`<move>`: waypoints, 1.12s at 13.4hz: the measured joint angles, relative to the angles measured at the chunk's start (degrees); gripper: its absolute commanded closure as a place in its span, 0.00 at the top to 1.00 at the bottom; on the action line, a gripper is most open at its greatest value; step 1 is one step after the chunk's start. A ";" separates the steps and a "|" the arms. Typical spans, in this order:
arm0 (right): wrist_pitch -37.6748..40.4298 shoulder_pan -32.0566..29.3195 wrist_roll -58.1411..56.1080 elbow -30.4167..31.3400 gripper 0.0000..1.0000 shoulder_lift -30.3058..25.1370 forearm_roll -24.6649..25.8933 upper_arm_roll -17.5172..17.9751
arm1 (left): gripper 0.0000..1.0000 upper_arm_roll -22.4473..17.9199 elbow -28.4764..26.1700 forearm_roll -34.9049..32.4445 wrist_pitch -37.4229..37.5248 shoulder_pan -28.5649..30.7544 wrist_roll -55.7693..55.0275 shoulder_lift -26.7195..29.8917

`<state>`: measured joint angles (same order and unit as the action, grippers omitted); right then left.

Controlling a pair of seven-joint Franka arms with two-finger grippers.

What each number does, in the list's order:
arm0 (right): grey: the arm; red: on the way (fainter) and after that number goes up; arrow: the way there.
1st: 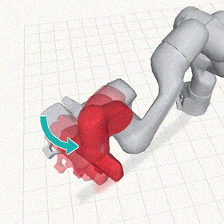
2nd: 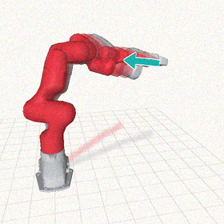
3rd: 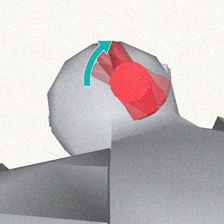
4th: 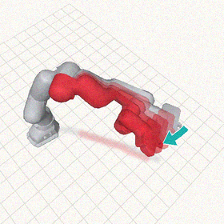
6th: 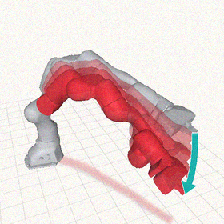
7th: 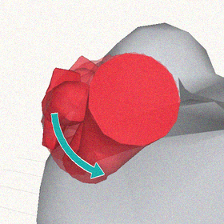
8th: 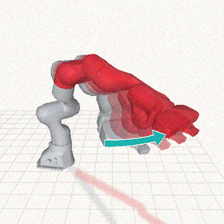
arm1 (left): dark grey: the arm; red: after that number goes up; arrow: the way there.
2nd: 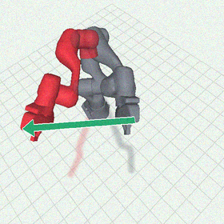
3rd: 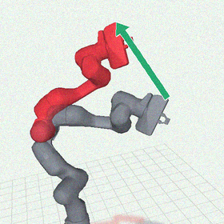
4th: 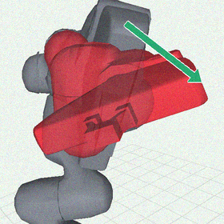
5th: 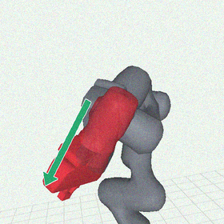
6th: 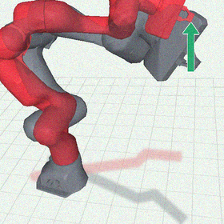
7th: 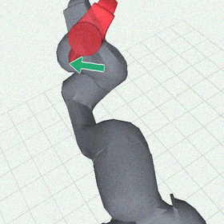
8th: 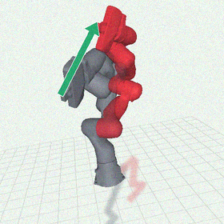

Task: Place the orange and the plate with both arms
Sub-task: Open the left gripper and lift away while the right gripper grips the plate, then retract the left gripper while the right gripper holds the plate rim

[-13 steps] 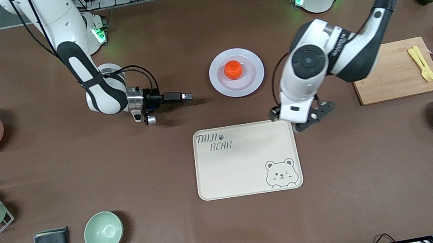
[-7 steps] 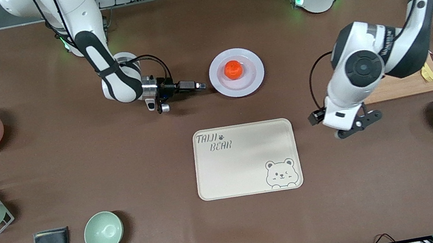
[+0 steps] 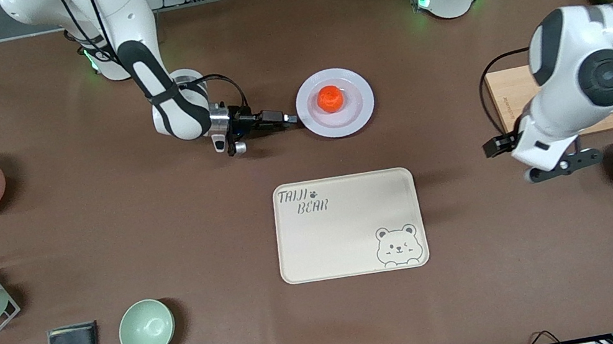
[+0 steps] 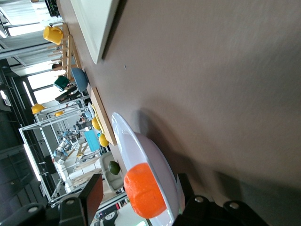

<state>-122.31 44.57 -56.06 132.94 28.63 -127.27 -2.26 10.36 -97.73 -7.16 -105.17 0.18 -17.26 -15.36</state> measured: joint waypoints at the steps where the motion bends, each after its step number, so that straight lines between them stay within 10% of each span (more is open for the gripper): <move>1: -0.20 0.63 -0.23 -0.13 0.64 0.15 -0.57 0.00 | 1.00 -1.20 0.07 0.39 1.03 0.03 2.60 1.40; 6: -0.56 3.19 -3.78 -0.35 0.52 1.29 -5.13 0.00 | 1.00 -2.43 0.15 2.44 5.15 0.01 6.10 7.62; 11: -0.92 6.24 -7.15 -0.44 0.01 1.94 -9.99 0.01 | 1.00 -3.76 0.41 6.56 8.61 -0.54 11.31 13.25; 15: -0.86 7.02 -8.00 -0.63 0.00 1.60 -11.18 -0.12 | 1.00 -7.81 4.23 7.05 15.19 -2.63 14.08 15.33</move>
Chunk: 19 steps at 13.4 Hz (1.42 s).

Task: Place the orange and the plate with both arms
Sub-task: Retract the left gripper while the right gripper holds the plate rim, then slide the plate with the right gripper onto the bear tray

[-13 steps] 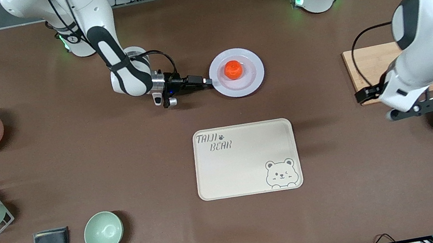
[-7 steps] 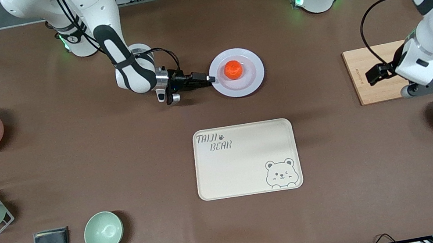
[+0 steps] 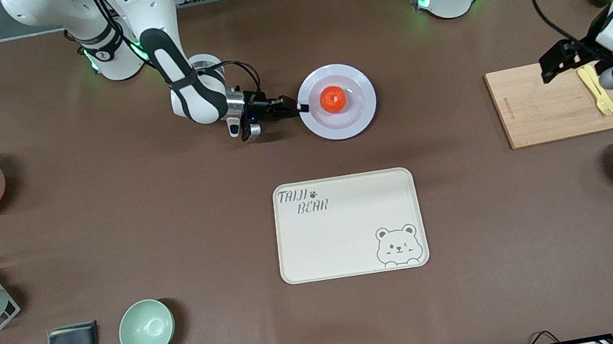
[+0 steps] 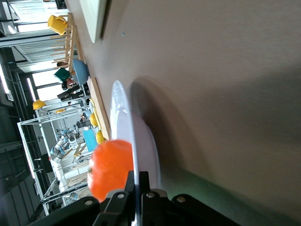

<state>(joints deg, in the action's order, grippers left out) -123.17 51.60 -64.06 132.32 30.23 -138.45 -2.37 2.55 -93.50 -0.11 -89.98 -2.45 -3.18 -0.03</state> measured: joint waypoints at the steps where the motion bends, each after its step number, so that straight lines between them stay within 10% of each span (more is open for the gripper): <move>1: -0.26 0.00 0.00 -0.13 0.00 -0.08 -0.22 0.01 | 1.00 -0.49 1.04 0.00 1.56 -0.77 -0.18 0.01; 15: -3.26 -5.79 2.19 -7.91 0.00 -0.13 -7.53 -1.32 | 1.00 -0.58 2.46 0.00 3.58 -1.97 -6.23 -0.17; 19: -16.96 -10.03 3.98 -16.64 0.00 0.22 -7.46 -1.40 | 1.00 -0.61 5.29 0.00 3.58 -1.82 -7.18 -0.12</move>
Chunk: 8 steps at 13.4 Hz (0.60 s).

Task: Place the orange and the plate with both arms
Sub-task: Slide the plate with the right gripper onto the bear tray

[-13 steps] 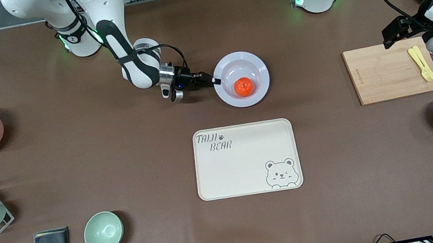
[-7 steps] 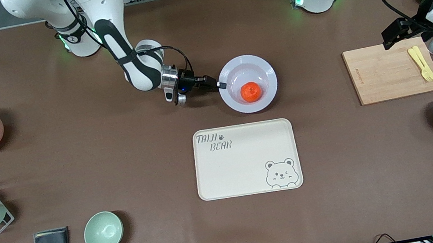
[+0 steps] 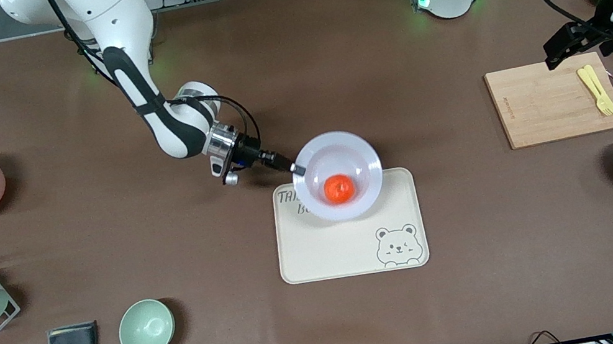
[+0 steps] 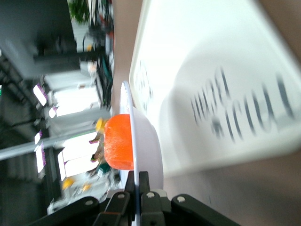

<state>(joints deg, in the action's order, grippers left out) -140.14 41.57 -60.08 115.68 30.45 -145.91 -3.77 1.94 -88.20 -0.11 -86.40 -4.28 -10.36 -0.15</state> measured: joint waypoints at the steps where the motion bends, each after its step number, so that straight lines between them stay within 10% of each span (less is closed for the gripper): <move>1: -3.79 -0.36 0.32 -3.35 0.00 0.63 0.03 -0.01 | 1.00 -0.03 0.78 0.00 0.02 0.09 0.96 0.03; 8: -6.54 -2.45 0.78 -15.65 0.00 11.70 0.27 -0.03 | 1.00 0.24 1.50 -1.30 1.50 0.12 8.16 -0.09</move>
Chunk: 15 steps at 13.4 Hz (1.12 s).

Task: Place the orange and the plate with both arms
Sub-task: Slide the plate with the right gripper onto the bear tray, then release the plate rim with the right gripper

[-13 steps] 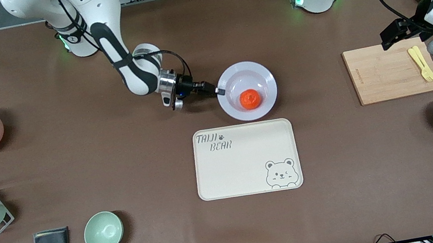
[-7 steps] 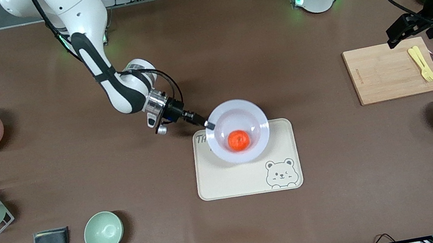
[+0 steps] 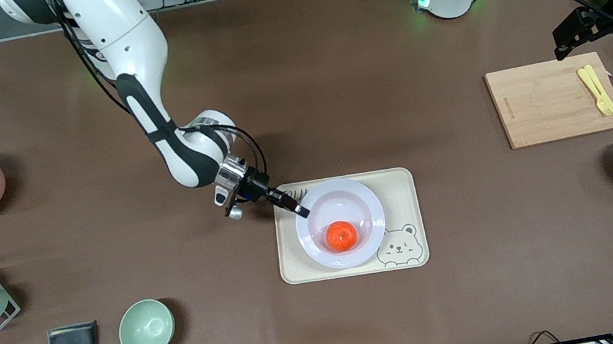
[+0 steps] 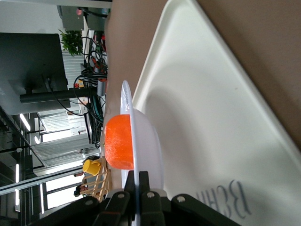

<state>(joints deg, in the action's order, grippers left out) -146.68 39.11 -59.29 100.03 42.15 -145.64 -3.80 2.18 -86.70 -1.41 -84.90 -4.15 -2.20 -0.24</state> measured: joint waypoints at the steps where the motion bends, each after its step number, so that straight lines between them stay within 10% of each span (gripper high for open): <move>1: 0.00 -0.06 0.00 -0.68 0.00 0.85 0.08 0.00 | 1.00 0.38 0.00 -0.40 0.00 -0.05 0.00 -0.03; 3: -0.01 -0.07 0.00 -1.60 0.01 1.81 0.09 0.01 | 1.00 0.70 0.00 -0.62 -0.33 -0.21 0.00 -0.09; 5: -0.06 -0.07 0.00 -1.90 0.47 2.00 0.09 0.02 | 1.00 0.75 0.00 -0.62 -0.87 -0.26 0.01 -0.15; 10: -0.46 -0.07 0.00 -2.01 1.00 1.99 0.11 0.13 | 1.00 0.74 0.00 -0.62 -1.04 -0.08 0.02 -0.15; 15: -3.49 -0.74 3.63 -2.49 1.00 1.98 5.67 0.05 | 1.00 0.67 0.00 -0.76 -1.32 0.01 0.24 -0.30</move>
<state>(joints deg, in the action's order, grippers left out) -150.17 38.38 -55.66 97.54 44.13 -139.97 -3.75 2.85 -86.70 -2.16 -86.22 -4.15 -1.97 -0.54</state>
